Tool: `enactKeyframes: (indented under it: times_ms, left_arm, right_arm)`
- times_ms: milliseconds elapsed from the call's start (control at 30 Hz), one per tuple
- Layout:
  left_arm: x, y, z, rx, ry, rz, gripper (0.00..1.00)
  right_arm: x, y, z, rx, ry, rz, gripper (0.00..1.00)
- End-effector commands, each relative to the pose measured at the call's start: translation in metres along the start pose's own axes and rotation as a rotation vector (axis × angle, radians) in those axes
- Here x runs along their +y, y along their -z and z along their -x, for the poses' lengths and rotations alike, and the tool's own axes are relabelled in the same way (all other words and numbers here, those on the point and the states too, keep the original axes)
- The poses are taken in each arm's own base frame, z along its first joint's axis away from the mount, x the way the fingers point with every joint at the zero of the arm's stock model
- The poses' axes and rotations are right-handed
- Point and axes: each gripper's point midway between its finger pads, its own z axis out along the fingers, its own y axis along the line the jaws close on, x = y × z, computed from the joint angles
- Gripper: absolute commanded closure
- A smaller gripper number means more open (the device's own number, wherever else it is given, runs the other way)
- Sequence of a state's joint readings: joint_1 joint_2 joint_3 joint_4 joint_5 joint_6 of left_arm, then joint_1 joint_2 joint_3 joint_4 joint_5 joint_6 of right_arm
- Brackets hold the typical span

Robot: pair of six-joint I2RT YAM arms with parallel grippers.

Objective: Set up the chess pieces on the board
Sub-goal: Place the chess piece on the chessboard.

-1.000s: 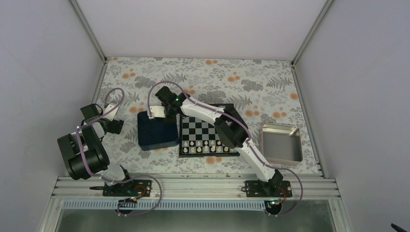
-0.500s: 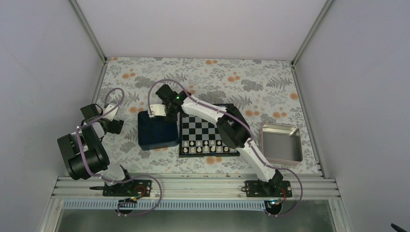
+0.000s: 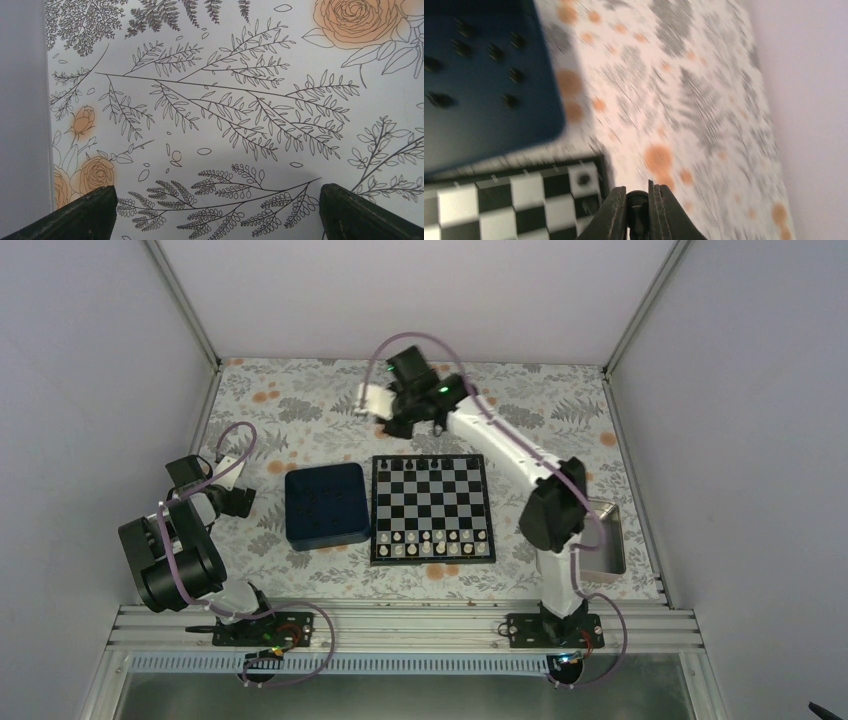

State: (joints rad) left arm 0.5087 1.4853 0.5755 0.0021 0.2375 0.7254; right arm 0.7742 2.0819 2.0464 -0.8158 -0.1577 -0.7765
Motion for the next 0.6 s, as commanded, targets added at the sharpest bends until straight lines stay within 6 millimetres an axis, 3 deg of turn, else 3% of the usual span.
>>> enactKeyframes:
  times_ms: [0, 200, 333, 433, 567]
  left_arm:
    - [-0.008, -0.001, -0.009, 0.019, -0.001, -0.032, 0.0]
    - [-0.007, -0.001, -0.008, 0.02, 0.001, -0.029, 0.0]
    - [-0.007, -0.002, -0.009, 0.023, 0.005, -0.033, 0.0]
    - [-0.007, -0.002, -0.009, 0.023, 0.006, -0.036, 0.0]
    - [-0.007, -0.002, -0.009, 0.024, 0.007, -0.036, 0.0]
  right_arm:
    - [-0.025, 0.035, -0.068, 0.08, -0.142, -0.008, 0.96]
    - [-0.041, 0.06, -0.16, 0.192, -0.268, -0.028, 0.96]
    - [-0.027, 0.054, -0.213, 0.266, -0.338, 0.026, 0.96]
    - [-0.013, 0.044, -0.237, 0.306, -0.364, 0.066, 0.95]
    - [0.0, 0.032, -0.245, 0.311, -0.384, 0.12, 0.95]
